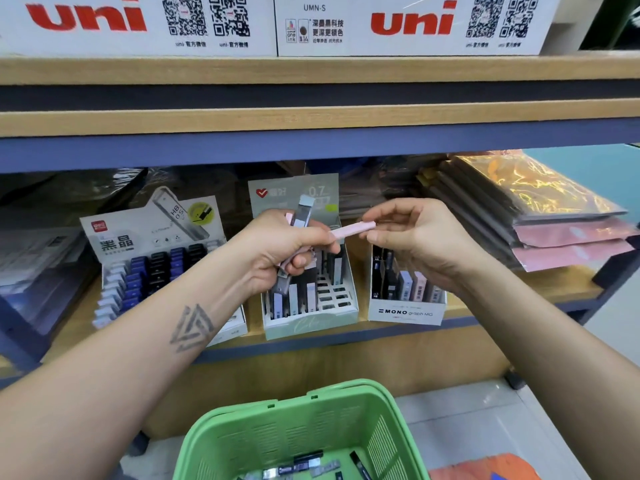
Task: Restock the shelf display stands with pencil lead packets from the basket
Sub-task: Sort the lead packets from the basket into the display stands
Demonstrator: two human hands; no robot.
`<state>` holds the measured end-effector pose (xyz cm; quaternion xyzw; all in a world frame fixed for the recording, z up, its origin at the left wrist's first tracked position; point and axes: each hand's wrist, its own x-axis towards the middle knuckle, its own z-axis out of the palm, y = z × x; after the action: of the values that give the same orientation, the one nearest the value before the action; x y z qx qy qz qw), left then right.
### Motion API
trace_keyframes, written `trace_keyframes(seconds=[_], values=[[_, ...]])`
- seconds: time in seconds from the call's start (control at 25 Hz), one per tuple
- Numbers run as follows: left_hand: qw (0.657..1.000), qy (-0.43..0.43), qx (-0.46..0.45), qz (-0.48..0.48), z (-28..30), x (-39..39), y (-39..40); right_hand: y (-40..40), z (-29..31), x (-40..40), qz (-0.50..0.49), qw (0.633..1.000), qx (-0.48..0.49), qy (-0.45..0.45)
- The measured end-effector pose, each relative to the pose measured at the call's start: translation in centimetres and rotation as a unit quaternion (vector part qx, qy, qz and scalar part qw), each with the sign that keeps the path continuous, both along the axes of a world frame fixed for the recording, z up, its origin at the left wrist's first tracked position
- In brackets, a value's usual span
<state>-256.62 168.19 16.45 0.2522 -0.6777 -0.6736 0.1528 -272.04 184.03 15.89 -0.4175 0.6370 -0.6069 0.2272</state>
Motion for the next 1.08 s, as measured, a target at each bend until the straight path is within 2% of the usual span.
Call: trace_keyframes(seconds=[0.2, 0.68, 0.76, 0.92, 1.08], values=[[0.993, -0.02, 0.102, -0.065, -0.9, -2.3, 2.6, 3.0, -0.1, -1.4, -0.02, 0.998, -0.008, -0.053], [0.984, -0.022, 0.154, -0.082, -2.4, -5.6, 5.5, 6.4, -0.9, -3.5, -0.027, 0.998, -0.017, -0.059], [0.984, -0.021, 0.159, -0.08, -2.4, -5.8, 5.6, 6.6, -0.8, -3.9, -0.042, 0.999, 0.011, -0.023], [0.991, -0.014, 0.106, -0.085, -2.5, -5.8, 5.6, 6.6, -0.5, -3.6, -0.019, 0.98, 0.121, 0.155], [0.994, 0.0, 0.066, -0.092, -2.4, -5.9, 6.0, 5.5, -0.5, -2.5, 0.03, 0.963, 0.14, 0.228]])
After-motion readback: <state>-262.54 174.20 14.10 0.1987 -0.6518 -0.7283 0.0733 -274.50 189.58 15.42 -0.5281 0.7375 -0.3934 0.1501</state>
